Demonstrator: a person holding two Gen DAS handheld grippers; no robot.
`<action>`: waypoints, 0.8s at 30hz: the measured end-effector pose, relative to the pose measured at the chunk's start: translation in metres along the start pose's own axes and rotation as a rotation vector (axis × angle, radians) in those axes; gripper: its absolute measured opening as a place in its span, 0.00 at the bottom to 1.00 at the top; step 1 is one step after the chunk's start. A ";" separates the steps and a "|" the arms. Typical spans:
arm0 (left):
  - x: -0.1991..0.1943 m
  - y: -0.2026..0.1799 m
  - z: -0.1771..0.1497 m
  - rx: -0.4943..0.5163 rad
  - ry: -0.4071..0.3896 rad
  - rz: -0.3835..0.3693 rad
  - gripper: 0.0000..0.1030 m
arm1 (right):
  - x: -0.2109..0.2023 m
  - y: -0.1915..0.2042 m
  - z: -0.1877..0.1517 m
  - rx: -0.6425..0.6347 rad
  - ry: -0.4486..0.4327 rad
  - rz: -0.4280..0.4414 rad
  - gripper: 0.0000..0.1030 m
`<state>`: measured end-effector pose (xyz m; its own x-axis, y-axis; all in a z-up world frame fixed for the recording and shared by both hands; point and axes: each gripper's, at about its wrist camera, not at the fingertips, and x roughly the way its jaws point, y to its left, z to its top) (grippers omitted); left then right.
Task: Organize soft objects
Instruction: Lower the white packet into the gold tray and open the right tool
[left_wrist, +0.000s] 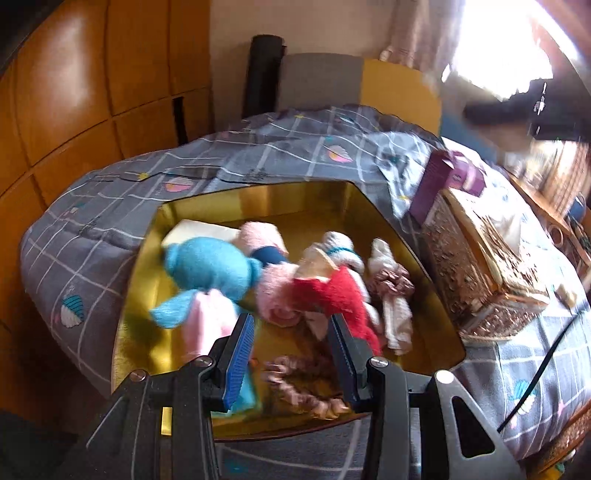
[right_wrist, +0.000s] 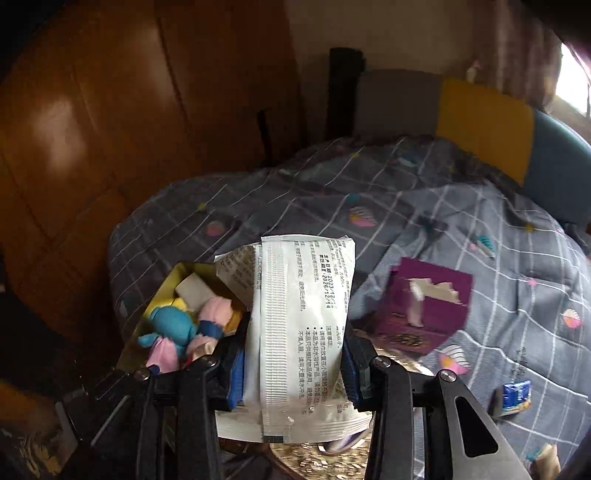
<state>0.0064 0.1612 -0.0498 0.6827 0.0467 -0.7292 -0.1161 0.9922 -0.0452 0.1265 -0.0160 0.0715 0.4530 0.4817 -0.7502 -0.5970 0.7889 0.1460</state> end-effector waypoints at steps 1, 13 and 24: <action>0.000 0.004 0.000 -0.009 -0.001 0.005 0.41 | 0.013 0.010 -0.002 -0.026 0.025 0.005 0.41; 0.007 0.032 -0.004 -0.069 0.014 0.032 0.41 | 0.163 0.075 -0.010 -0.227 0.271 -0.133 0.41; 0.010 0.032 -0.005 -0.072 0.025 0.031 0.41 | 0.176 0.073 -0.012 -0.189 0.202 -0.226 0.53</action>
<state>0.0060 0.1924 -0.0622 0.6602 0.0739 -0.7475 -0.1897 0.9793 -0.0707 0.1546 0.1213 -0.0577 0.4588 0.2030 -0.8651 -0.6169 0.7734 -0.1457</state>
